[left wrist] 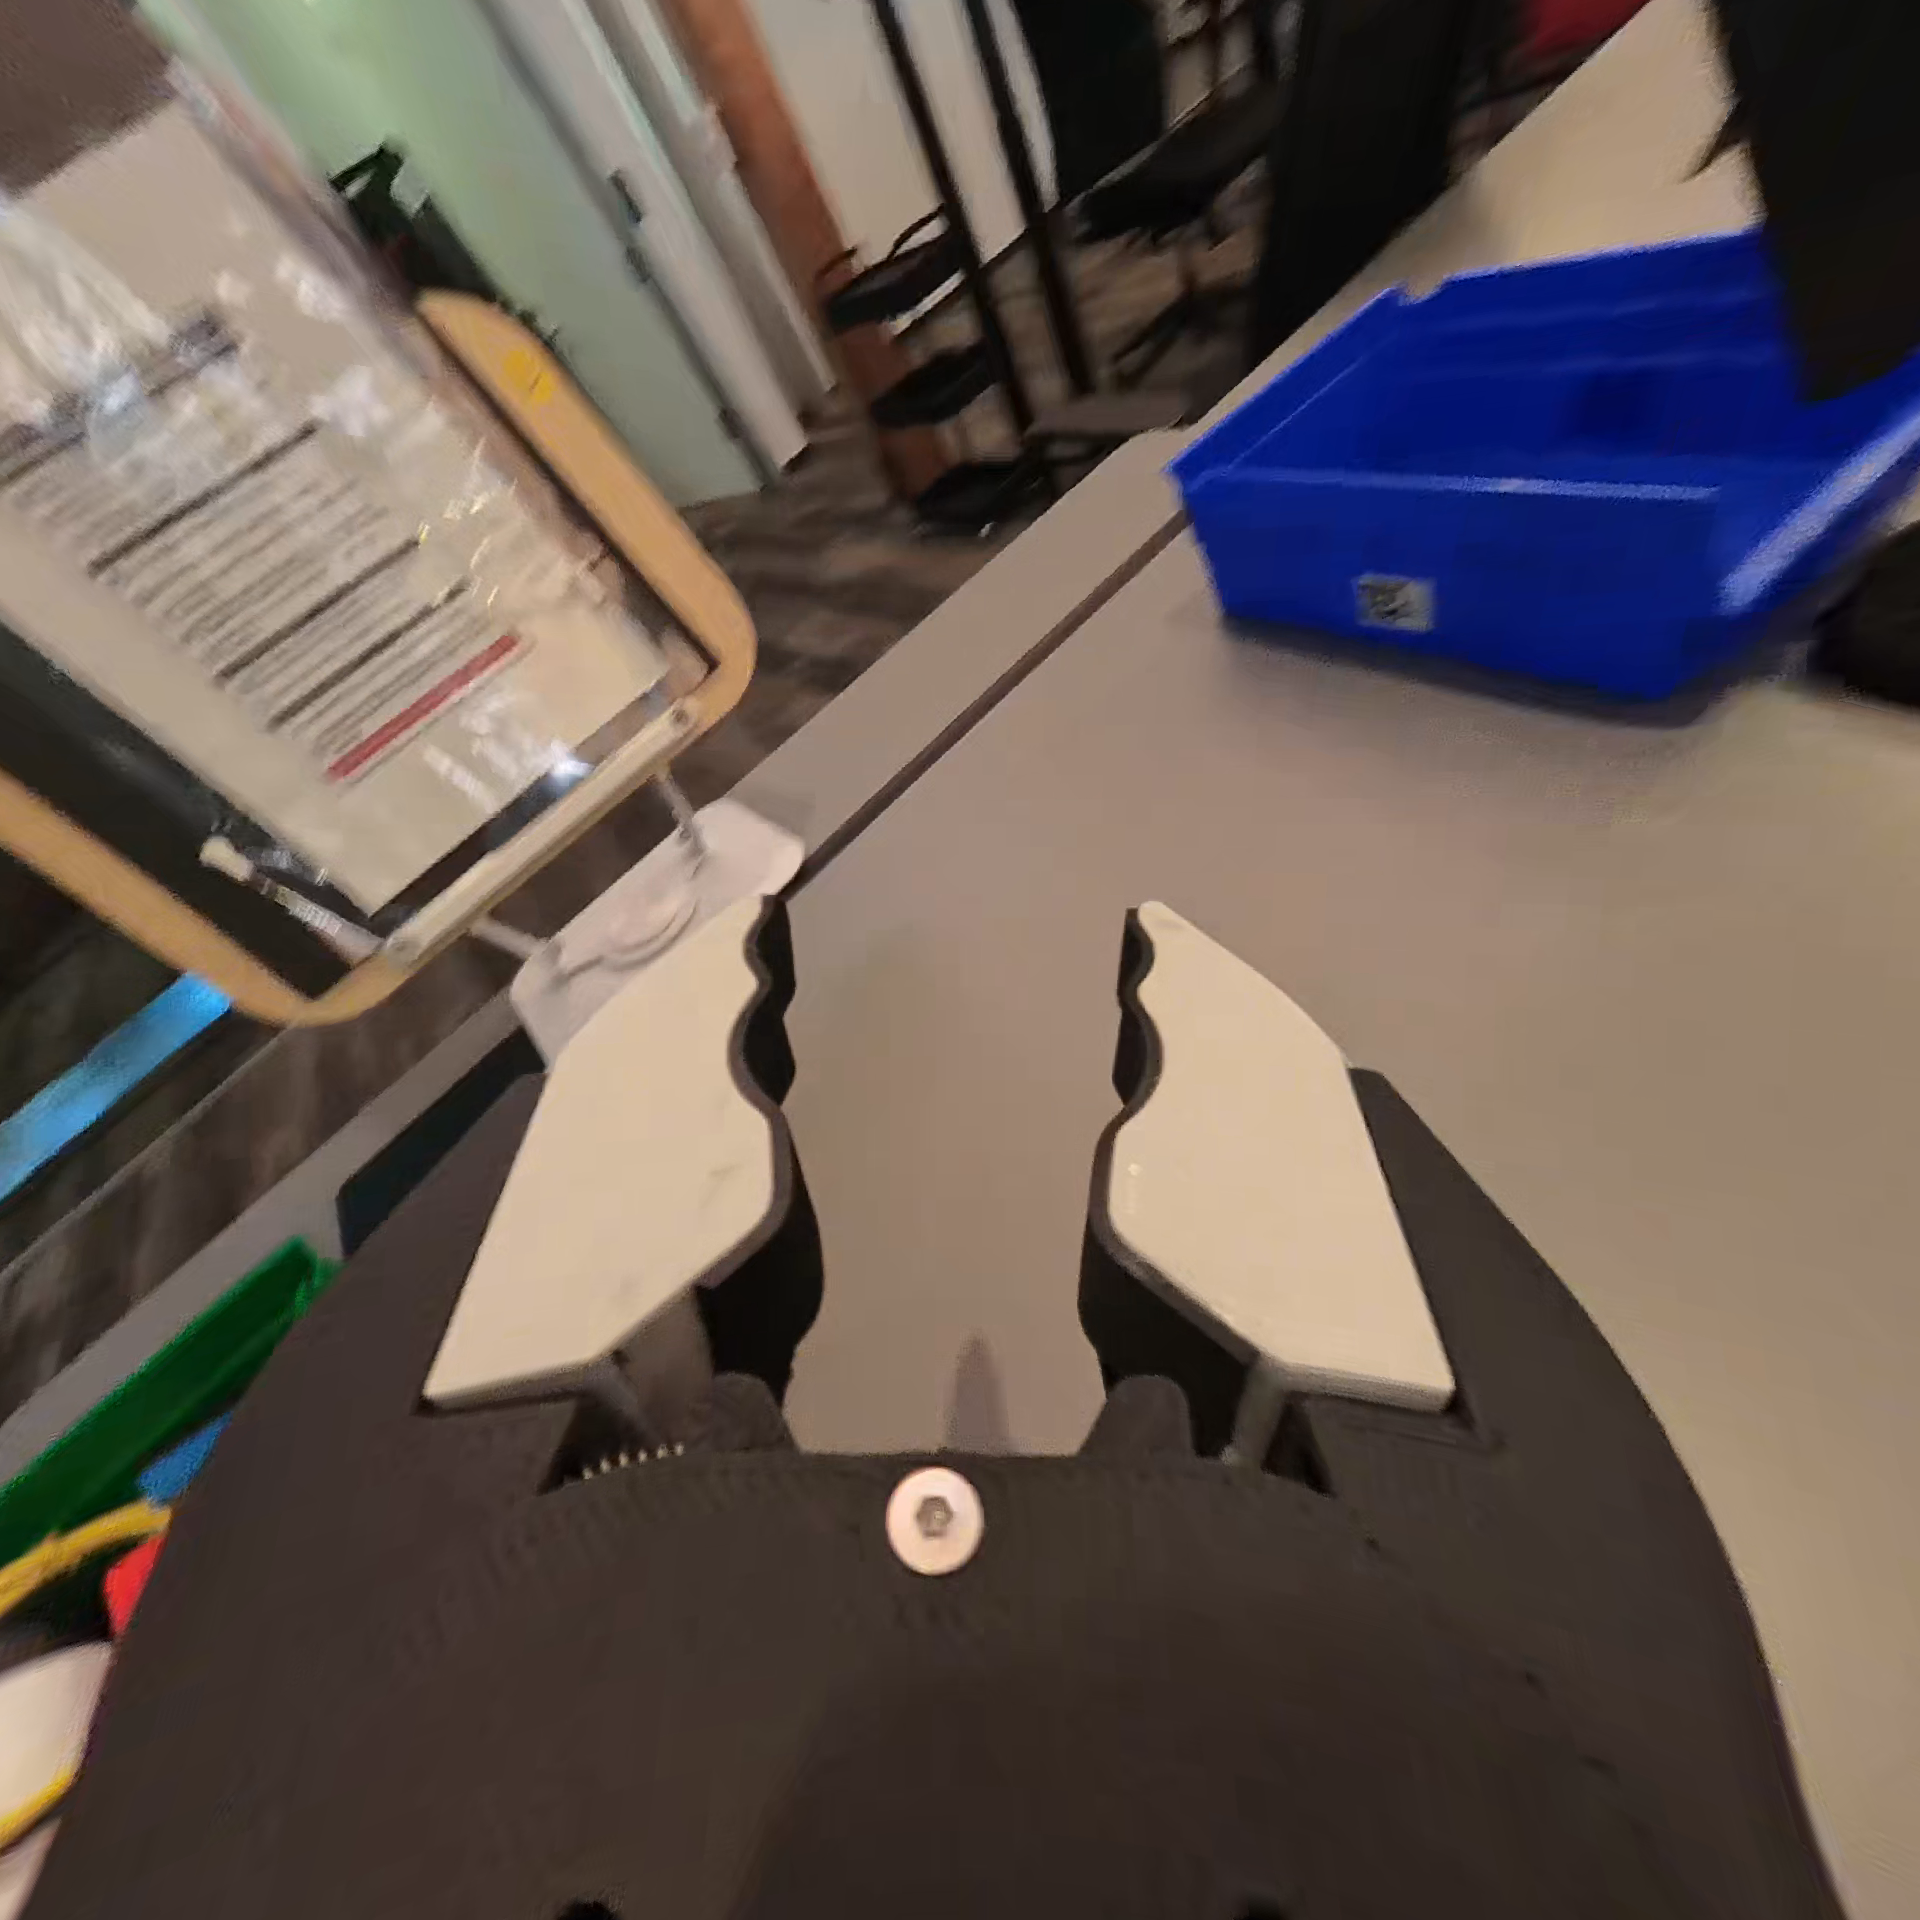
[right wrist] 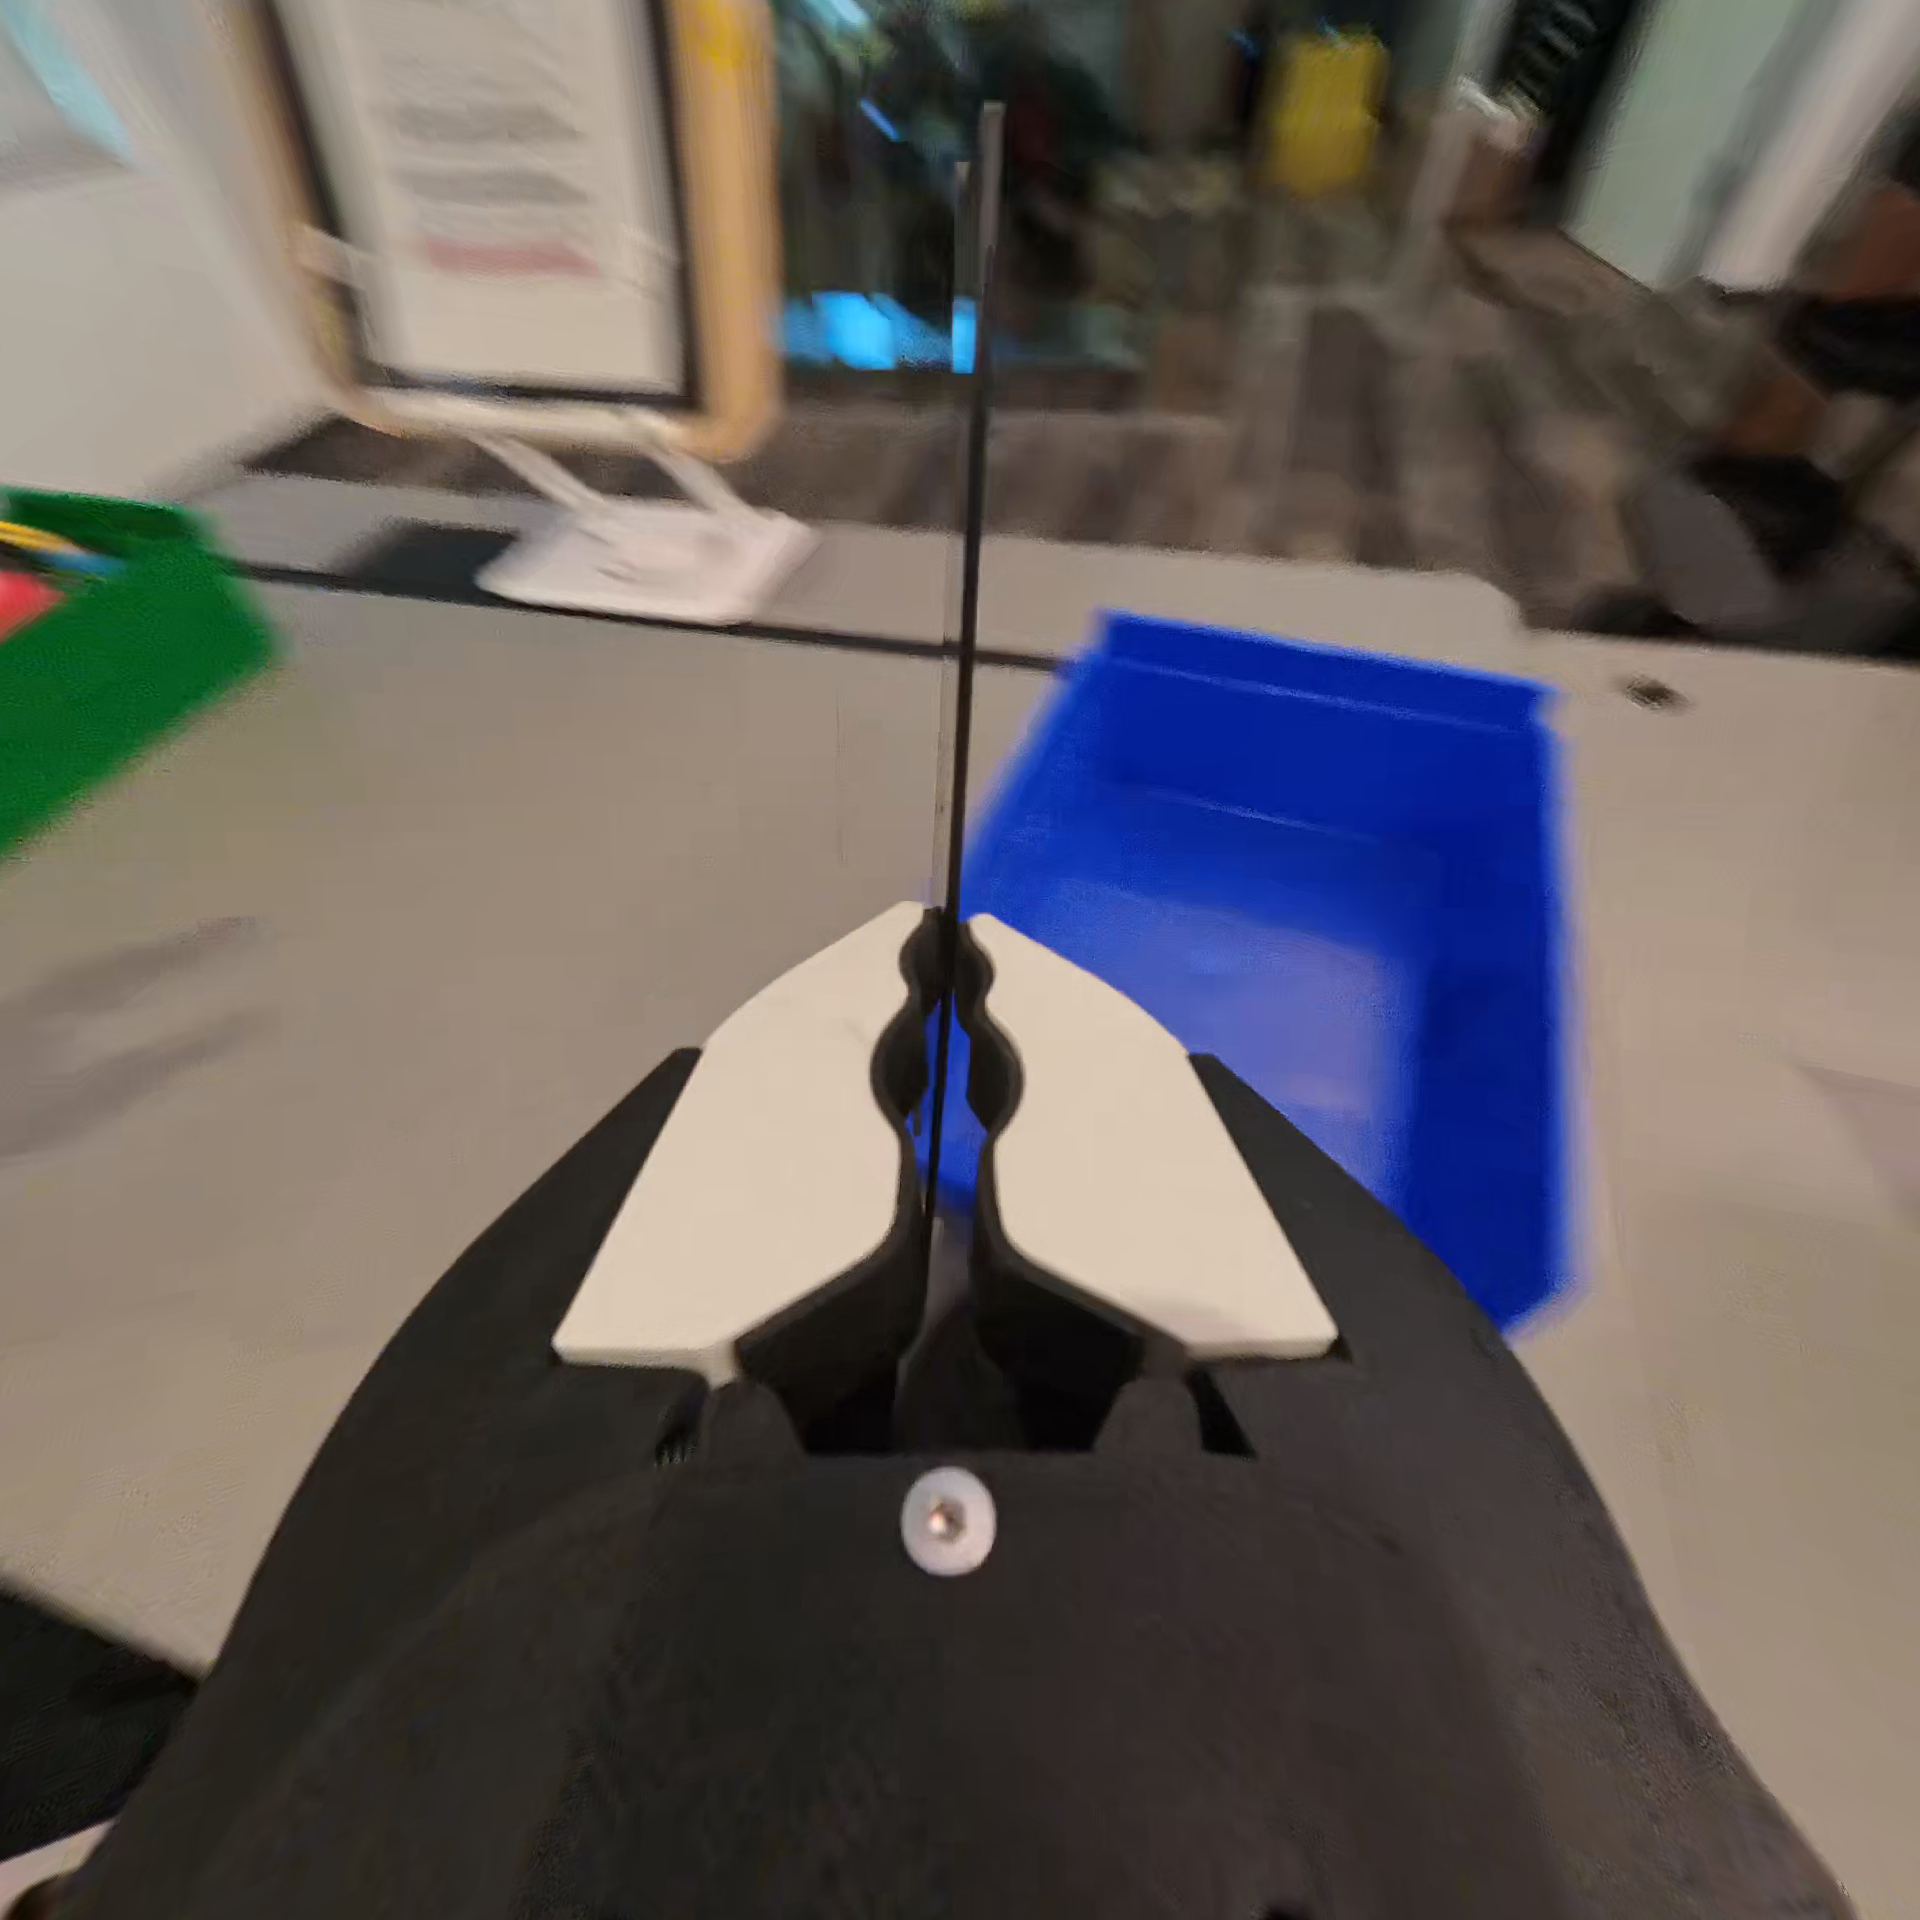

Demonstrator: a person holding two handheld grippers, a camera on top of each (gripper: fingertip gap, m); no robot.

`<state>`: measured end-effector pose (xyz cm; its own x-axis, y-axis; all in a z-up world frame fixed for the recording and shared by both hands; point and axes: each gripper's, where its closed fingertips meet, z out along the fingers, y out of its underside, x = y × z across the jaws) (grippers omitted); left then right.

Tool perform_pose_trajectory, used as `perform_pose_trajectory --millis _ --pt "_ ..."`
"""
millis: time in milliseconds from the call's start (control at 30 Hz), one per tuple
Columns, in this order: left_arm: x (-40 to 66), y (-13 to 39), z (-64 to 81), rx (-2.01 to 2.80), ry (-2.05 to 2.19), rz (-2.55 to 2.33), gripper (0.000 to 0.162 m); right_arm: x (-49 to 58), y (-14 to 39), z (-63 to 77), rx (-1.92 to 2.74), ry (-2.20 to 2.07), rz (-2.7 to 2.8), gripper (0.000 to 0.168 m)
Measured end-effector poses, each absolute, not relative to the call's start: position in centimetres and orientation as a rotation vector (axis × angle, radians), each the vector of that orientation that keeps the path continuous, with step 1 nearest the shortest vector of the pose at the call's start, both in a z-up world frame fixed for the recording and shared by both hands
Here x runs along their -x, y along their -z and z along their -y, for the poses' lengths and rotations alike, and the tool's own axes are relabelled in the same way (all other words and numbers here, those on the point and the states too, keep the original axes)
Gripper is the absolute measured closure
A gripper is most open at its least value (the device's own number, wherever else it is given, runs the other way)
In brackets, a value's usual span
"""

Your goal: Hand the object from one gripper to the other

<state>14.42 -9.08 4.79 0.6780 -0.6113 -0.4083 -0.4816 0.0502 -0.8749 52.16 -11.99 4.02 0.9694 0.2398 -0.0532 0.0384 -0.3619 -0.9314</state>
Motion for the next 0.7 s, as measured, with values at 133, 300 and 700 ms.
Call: perform_pose_trajectory --millis 133,300,700 --pt "-11.6 -2.3 6.8 1.706 0.043 -0.832 0.101 -59.4 0.5 7.0 2.21 -0.079 0.053 0.166" --pt "-9.6 -1.5 5.9 1.728 -0.091 -0.786 0.103 -61.4 5.0 2.7 2.394 -0.225 -0.072 0.166" --pt "-7.4 -0.8 6.9 1.817 -0.18 -0.764 0.104 -57.0 10.6 -4.7 2.567 -0.713 -0.039 0.165"
